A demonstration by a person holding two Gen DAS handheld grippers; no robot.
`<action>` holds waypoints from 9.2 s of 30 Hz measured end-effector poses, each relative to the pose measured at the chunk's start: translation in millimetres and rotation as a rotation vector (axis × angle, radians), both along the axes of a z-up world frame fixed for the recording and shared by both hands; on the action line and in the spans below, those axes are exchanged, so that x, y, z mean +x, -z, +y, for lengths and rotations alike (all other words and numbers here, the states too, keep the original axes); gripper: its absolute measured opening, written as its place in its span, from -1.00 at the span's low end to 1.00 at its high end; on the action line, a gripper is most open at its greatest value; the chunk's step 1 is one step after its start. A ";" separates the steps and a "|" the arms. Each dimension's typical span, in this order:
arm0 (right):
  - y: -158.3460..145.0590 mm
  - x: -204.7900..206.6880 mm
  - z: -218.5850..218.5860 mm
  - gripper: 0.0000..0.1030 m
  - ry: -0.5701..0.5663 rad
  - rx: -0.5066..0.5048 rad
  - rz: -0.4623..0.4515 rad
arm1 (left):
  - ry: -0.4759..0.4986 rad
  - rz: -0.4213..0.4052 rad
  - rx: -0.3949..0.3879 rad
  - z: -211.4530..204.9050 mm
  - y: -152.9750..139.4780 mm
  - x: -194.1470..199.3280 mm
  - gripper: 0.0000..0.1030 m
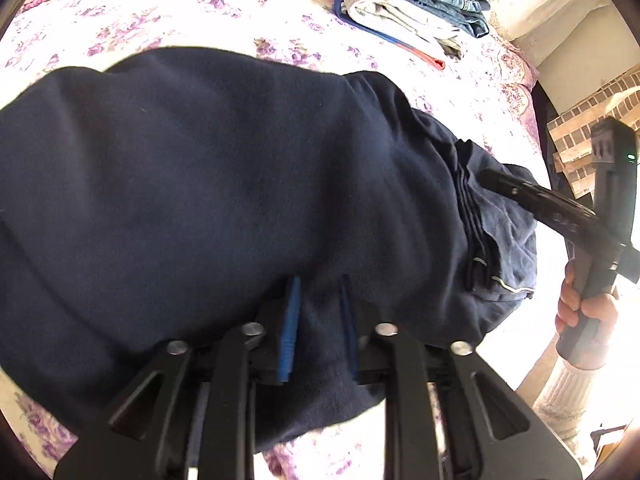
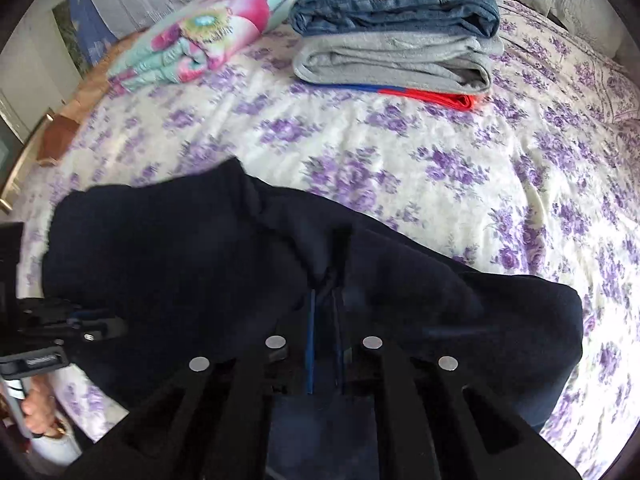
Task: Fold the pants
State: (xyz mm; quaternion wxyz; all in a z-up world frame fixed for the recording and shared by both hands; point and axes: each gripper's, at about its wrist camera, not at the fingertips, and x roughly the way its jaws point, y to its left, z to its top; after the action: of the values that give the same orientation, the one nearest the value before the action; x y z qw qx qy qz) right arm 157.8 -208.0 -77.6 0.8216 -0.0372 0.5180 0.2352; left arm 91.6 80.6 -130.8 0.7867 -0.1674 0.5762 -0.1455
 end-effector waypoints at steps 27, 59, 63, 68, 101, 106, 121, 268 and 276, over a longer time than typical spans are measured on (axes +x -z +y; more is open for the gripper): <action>57.9 -28.0 67.8 -0.06 -0.212 -0.103 -0.044 | -0.404 0.011 -0.133 125.6 -10.4 -87.3 0.62; -27.3 -74.6 -72.8 -0.08 0.078 0.091 -0.162 | -0.016 -0.484 0.241 -66.1 -142.1 -20.3 -0.61; -24.8 -99.6 -141.2 -0.08 0.222 0.139 -0.177 | 0.164 -0.531 0.243 -138.9 -150.2 -13.9 -0.64; -6.9 -127.3 -197.1 -0.08 0.366 0.153 -0.168 | 0.432 -0.468 0.231 -238.9 -110.2 -4.4 -0.68; 9.9 -59.3 -178.3 -0.30 0.335 0.429 -0.014 | 0.363 -0.222 0.120 -171.4 -20.7 15.1 0.40; 10.9 -89.2 -184.8 -0.32 0.402 0.375 -0.035 | 0.400 -0.234 0.116 -181.9 -20.9 11.8 0.40; -43.3 -102.3 -174.5 0.19 0.353 0.031 -0.168 | 0.205 -0.281 0.091 -103.2 -64.3 -30.0 0.33; -109.5 -27.5 -41.2 0.93 0.410 -0.050 -0.531 | -0.160 -0.647 0.412 -135.8 -163.2 3.3 0.89; -123.9 -47.7 -38.1 0.93 0.408 -0.057 -0.574 | -0.152 -0.677 0.466 -144.2 -170.8 -18.9 0.89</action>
State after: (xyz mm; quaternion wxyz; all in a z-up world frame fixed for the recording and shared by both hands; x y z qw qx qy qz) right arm 110.2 -246.1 46.3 0.9624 -0.0207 0.2690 0.0315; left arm 72.7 -63.6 40.0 0.9570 0.0302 0.2886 0.0002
